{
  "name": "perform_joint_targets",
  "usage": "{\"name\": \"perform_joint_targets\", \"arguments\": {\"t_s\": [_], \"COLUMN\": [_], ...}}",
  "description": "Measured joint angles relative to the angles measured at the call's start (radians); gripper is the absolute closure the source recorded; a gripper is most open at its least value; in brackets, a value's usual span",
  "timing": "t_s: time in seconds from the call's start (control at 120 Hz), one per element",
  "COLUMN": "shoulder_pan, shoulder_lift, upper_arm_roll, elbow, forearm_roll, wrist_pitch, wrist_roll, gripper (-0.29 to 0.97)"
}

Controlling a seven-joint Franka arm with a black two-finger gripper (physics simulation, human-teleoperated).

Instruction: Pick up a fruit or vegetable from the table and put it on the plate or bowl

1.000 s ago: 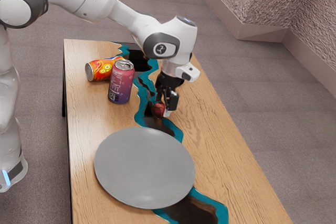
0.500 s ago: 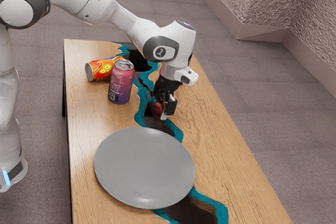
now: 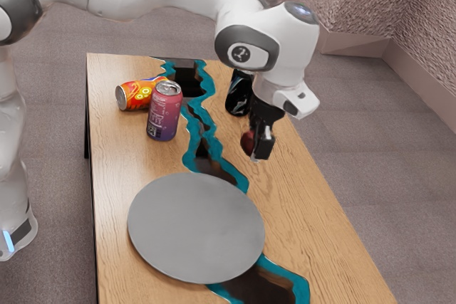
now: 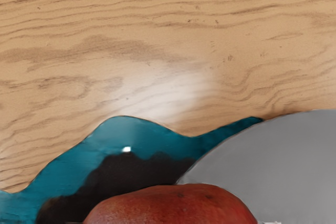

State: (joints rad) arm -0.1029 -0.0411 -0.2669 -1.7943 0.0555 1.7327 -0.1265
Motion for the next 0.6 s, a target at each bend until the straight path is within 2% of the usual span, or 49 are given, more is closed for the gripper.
{"name": "perform_joint_targets", "arguments": {"t_s": [0.183,0.283,0.325,0.408,0.442,0.492,0.6], "shoulder_pan": [-0.152,-0.196,-0.145,0.122,0.188,0.210,0.174], "shoulder_lift": [0.027,-0.010,-0.035,-0.071,-0.074,-0.072,-0.058], "upper_arm_roll": [-0.046,-0.040,-0.037,-0.022,-0.021,-0.024,-0.024], "elbow": [-0.020,-0.084,-0.116,-0.172,-0.179,-0.180,-0.174], "forearm_roll": [0.008,-0.007,-0.014,-0.031,-0.036,-0.041,-0.043], "wrist_pitch": [-0.054,-0.066,-0.068,-0.060,-0.056,-0.053,-0.048], "wrist_roll": [-0.064,-0.091,-0.099,-0.109,-0.112,-0.117,-0.126], "gripper": [0.31,0.32,0.33,0.34,0.34,0.34,0.34]}}
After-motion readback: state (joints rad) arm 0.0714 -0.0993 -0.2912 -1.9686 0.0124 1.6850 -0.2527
